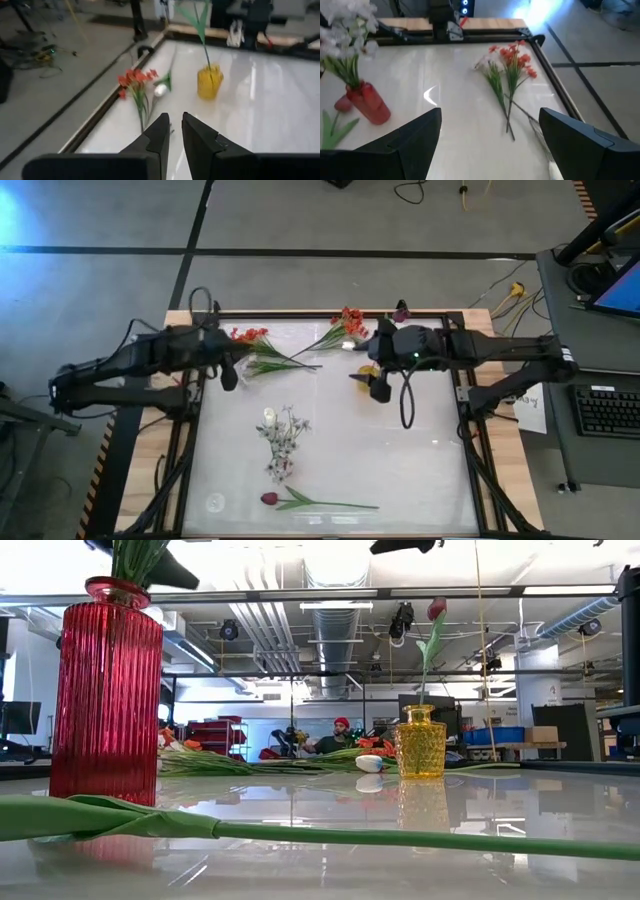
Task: Sort flowers into vase by color
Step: Put the right orange flowers into the yellow vase
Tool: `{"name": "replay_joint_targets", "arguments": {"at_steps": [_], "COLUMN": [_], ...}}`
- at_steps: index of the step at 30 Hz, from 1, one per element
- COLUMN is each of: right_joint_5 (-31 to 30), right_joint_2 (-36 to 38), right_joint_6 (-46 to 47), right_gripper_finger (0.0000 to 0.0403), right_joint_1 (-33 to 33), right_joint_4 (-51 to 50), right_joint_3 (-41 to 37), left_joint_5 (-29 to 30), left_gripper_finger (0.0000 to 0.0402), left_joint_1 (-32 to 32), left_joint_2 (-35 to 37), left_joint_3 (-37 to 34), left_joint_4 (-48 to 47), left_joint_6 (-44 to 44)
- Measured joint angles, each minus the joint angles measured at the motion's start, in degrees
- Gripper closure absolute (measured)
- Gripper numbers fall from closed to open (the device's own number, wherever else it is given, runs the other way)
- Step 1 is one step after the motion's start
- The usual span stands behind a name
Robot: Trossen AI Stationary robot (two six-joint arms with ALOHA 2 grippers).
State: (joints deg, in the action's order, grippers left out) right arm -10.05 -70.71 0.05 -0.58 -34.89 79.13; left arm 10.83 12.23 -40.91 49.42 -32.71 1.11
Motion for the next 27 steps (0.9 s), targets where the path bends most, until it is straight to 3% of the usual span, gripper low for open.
{"name": "replay_joint_targets", "arguments": {"at_steps": [11, 21, 27], "right_joint_5": [0.1, 0.0, 0.0], "right_joint_2": [1.4, 1.2, 1.2], "right_joint_6": [3.1, 2.3, 3.0], "right_gripper_finger": [0.0077, 0.0077, 0.0077], "right_joint_1": [-0.9, -0.9, -0.9], "right_joint_4": [-2.0, -1.5, -1.5], "right_joint_3": [-1.6, -1.6, -1.6], "left_joint_5": [-6.8, -7.8, -12.9], "left_gripper_finger": [0.0366, 0.0366, 0.0366], "left_joint_1": [7.4, 13.4, 19.8], "left_joint_2": [-9.1, -18.6, -23.7], "left_joint_3": [5.4, 4.2, 4.2], "left_joint_4": [-16.7, -17.3, -15.3], "left_joint_6": [-4.1, -13.3, -20.4]}}
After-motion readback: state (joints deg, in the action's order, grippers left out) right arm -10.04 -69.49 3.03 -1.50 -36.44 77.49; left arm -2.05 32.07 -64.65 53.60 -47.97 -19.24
